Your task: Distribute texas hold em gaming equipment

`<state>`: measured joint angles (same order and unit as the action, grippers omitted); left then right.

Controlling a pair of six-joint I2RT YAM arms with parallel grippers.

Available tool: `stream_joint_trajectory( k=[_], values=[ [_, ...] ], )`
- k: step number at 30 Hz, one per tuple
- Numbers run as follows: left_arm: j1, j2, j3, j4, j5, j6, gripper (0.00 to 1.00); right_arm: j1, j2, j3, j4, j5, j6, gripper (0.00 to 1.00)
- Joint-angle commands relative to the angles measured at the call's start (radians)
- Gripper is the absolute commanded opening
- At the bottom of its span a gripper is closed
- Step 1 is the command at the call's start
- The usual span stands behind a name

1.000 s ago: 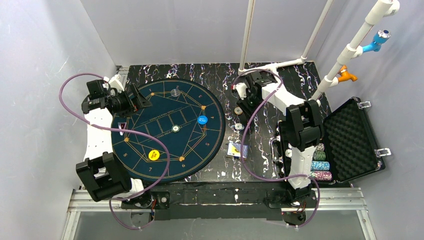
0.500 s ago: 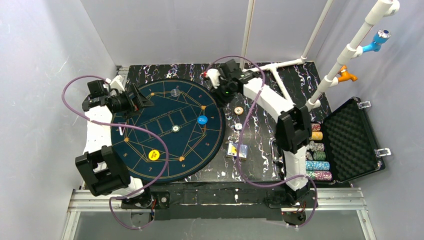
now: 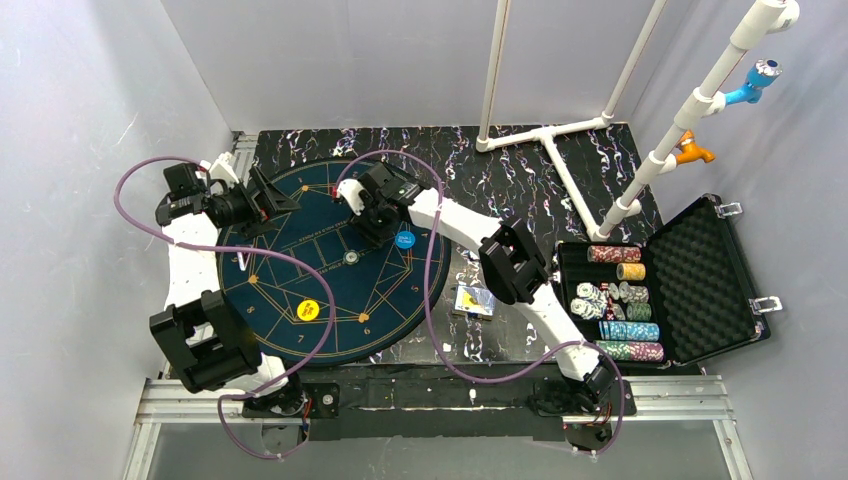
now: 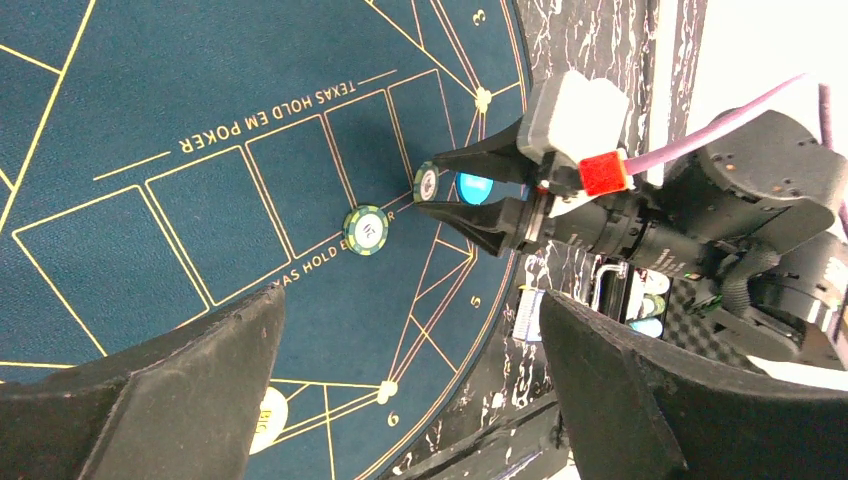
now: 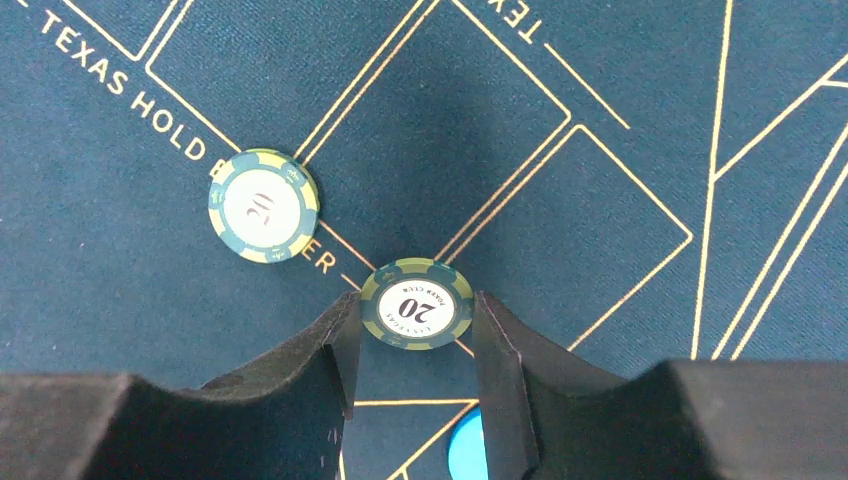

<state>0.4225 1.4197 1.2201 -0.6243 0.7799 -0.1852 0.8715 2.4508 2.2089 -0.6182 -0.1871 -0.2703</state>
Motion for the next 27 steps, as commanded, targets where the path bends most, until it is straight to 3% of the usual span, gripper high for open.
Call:
stream_joint_trajectory(
  k=[1, 3, 7, 12, 15, 20, 27],
  values=[
    [0.009, -0.020, 0.002, 0.008, 0.030, -0.006, 0.98, 0.011, 0.005, 0.060, 0.104, 0.044, 0.038, 0.37],
    [0.009, -0.019, -0.001, 0.008, 0.029, -0.001, 0.98, 0.015, 0.017, 0.063, 0.118, 0.055, 0.047, 0.44],
    [0.009, -0.017, -0.003, 0.009, 0.020, 0.017, 0.98, 0.017, 0.008, 0.061, 0.108, 0.053, 0.056, 0.76],
    [0.001, 0.010, 0.022, 0.008, 0.008, 0.053, 0.98, 0.014, -0.101, 0.018, 0.088, 0.020, 0.051, 0.96],
    [-0.040, 0.040, 0.063, -0.015, -0.044, 0.130, 0.98, -0.013, -0.223, -0.078, 0.053, -0.002, 0.027, 0.98],
    [-0.219, 0.090, 0.117, -0.054, -0.258, 0.306, 0.94, -0.130, -0.485, -0.385, 0.046, -0.048, -0.016, 0.98],
    [-0.449, 0.210, 0.164, -0.071, -0.495, 0.438, 0.77, -0.335, -0.775, -0.775, 0.069, -0.082, -0.052, 0.98]
  ],
)
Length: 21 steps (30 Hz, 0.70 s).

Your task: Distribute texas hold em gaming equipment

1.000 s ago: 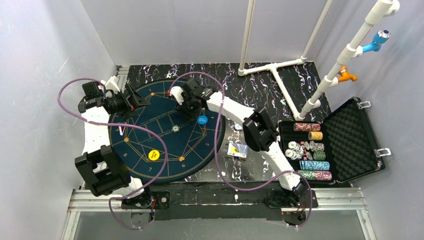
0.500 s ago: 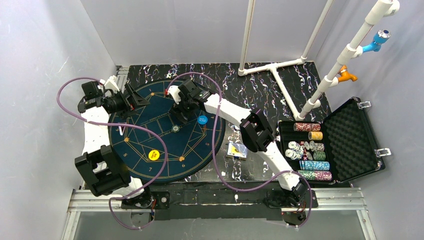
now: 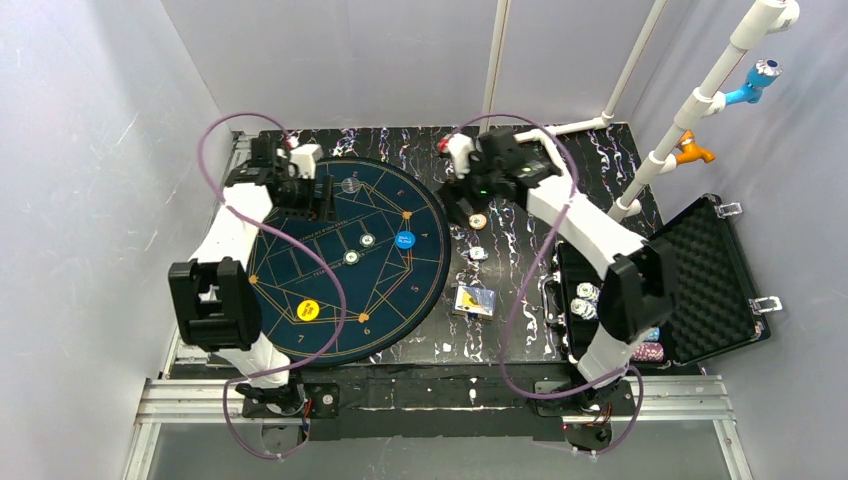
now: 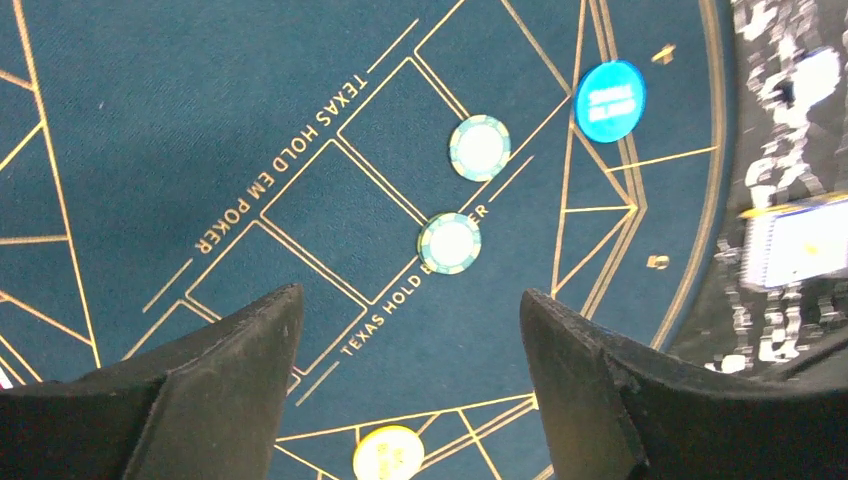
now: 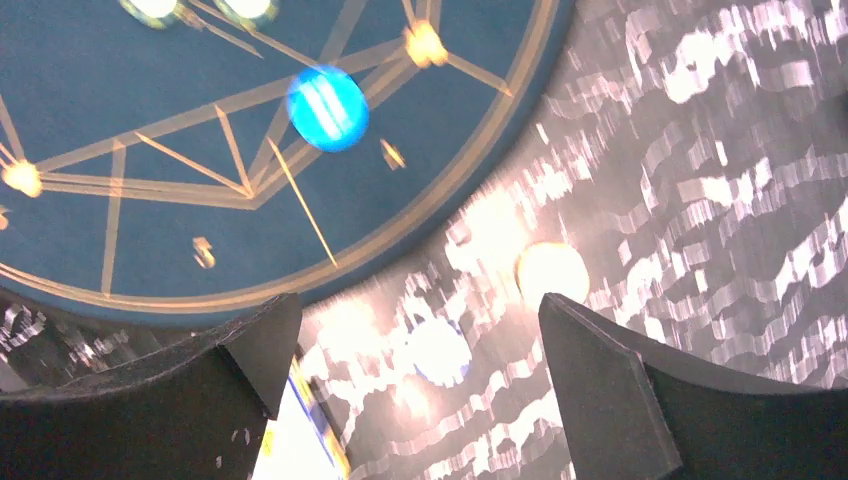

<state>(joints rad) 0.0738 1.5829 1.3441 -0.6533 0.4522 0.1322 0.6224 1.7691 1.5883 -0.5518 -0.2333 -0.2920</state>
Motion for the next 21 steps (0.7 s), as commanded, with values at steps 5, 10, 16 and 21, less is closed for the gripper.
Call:
stream_joint_trajectory(
  k=[5, 10, 16, 21],
  values=[
    [-0.216, 0.163, 0.097, -0.040, -0.241, 0.173, 0.67, -0.202, -0.227, -0.360, 0.051, -0.031, -0.062, 0.98],
    [-0.322, 0.258, 0.139, -0.042, -0.312, 0.211, 0.63, -0.252, -0.304, -0.483, 0.119, -0.039, -0.055, 0.98],
    [-0.387, 0.340, 0.166, -0.040, -0.339, 0.216, 0.62, -0.291, -0.309, -0.529, 0.157, -0.050, -0.055, 0.98],
    [-0.411, 0.377, 0.154, -0.029, -0.347, 0.214, 0.61, -0.309, -0.310, -0.537, 0.173, -0.047, -0.059, 0.98]
  ],
)
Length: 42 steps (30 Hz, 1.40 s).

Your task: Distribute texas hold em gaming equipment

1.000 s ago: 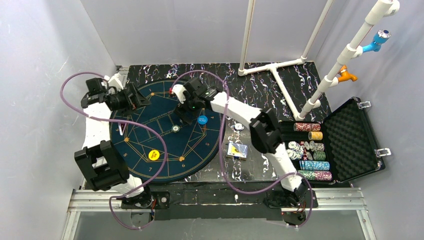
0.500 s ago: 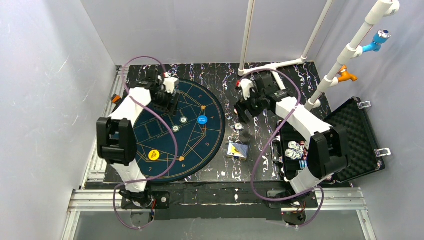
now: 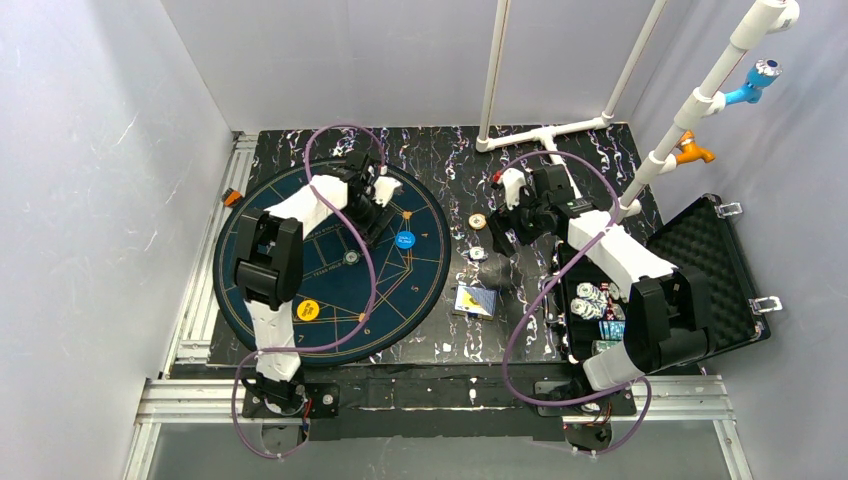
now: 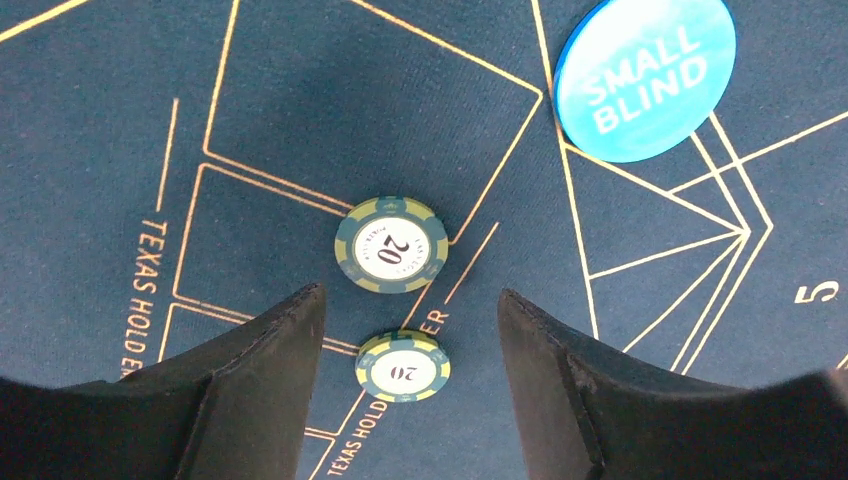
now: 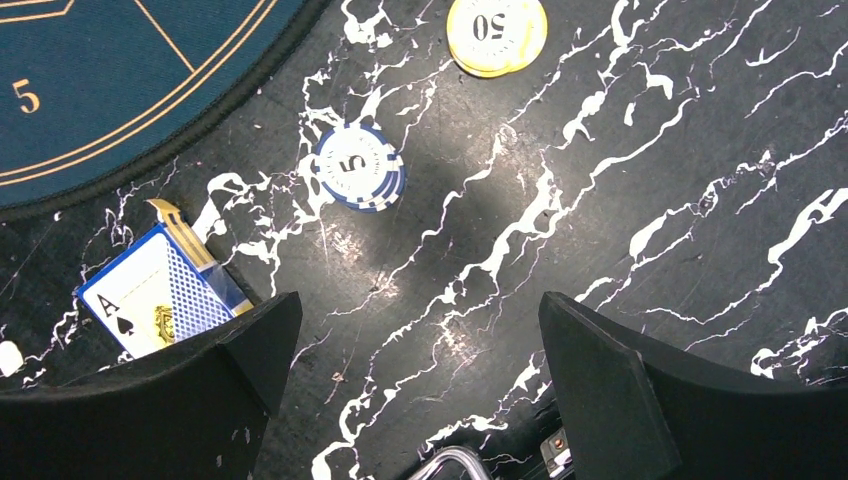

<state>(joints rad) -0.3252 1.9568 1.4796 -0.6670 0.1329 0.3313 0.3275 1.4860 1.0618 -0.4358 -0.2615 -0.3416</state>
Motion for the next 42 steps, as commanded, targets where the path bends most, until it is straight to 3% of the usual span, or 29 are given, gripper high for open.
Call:
stream_joint_trajectory(
  k=[1, 17, 30, 42],
  values=[
    [-0.012, 0.013, 0.018, -0.013, -0.029, 0.012, 0.61, -0.016, -0.027, -0.012, 0.057, -0.022, -0.010, 0.98],
    [-0.023, 0.111, 0.020, 0.025, -0.047, 0.016, 0.60, -0.033, -0.018, -0.014, 0.060, -0.030, -0.010, 0.98],
    [-0.028, 0.120, 0.048, 0.050, -0.074, 0.004, 0.28, -0.039, -0.010, -0.014, 0.057, -0.034, -0.010, 0.98],
    [0.015, 0.125, 0.199, 0.029, -0.055, -0.016, 0.25, -0.042, -0.004, -0.015, 0.054, -0.036, -0.016, 0.98]
  ],
)
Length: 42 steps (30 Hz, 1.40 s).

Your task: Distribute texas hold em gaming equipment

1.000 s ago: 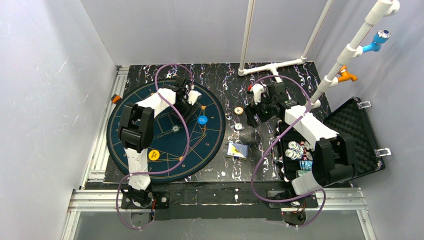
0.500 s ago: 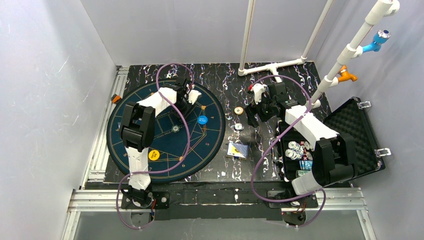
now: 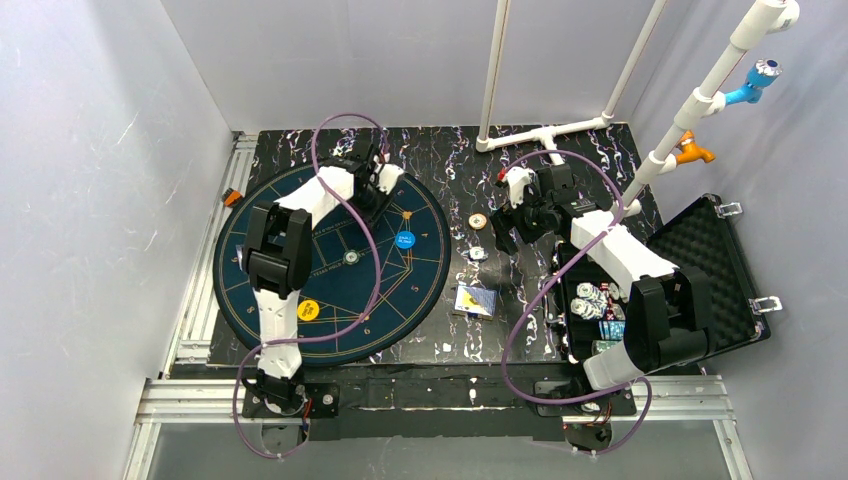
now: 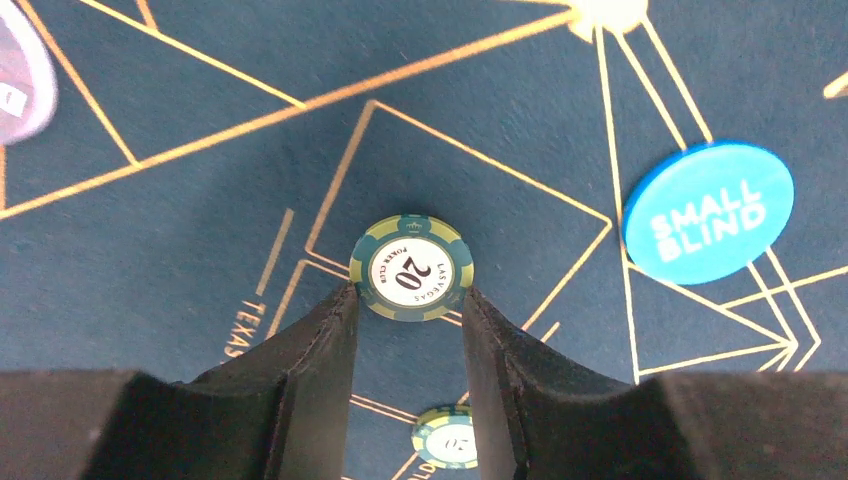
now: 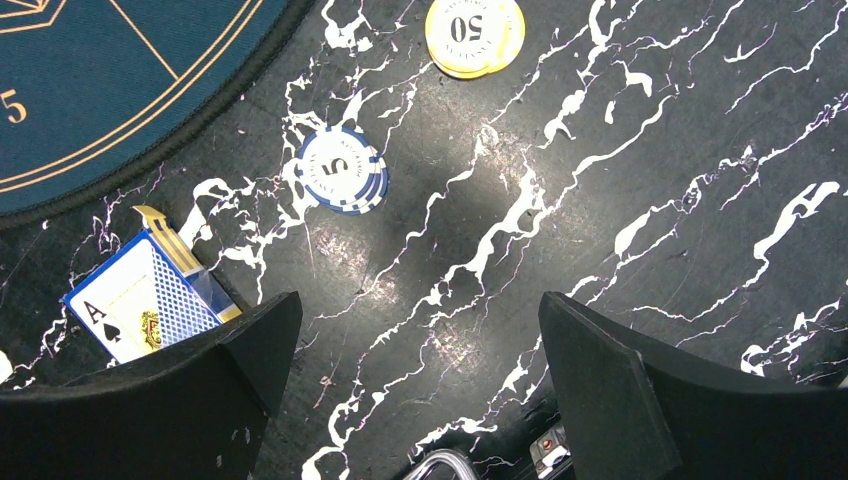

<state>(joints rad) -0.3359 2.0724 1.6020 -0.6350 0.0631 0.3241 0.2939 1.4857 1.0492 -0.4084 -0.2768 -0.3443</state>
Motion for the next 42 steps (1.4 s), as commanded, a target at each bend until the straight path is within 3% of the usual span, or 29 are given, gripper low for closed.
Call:
stream_joint_trajectory(
  k=[1, 18, 23, 28, 42],
  values=[
    [0.033, 0.019, 0.095, -0.004, 0.014, -0.009, 0.24, -0.009, -0.003, -0.003, 0.026, -0.020, -0.013, 0.98],
    [0.205, 0.228, 0.494, -0.018, 0.021, -0.116, 0.26, -0.015, 0.011, -0.003, 0.023, -0.023, -0.016, 0.98],
    [0.200, 0.191, 0.445, -0.038, 0.172, -0.081, 0.51, -0.015, 0.020, 0.000, 0.023, -0.027, -0.016, 0.98],
    [0.140, 0.169, 0.391, -0.046, 0.173, -0.045, 0.68, -0.015, 0.033, 0.006, 0.016, -0.035, -0.018, 0.98],
    [0.060, 0.234, 0.376, -0.022, 0.122, -0.058, 0.66, -0.015, 0.037, 0.006, 0.014, -0.034, -0.019, 0.98]
  ],
)
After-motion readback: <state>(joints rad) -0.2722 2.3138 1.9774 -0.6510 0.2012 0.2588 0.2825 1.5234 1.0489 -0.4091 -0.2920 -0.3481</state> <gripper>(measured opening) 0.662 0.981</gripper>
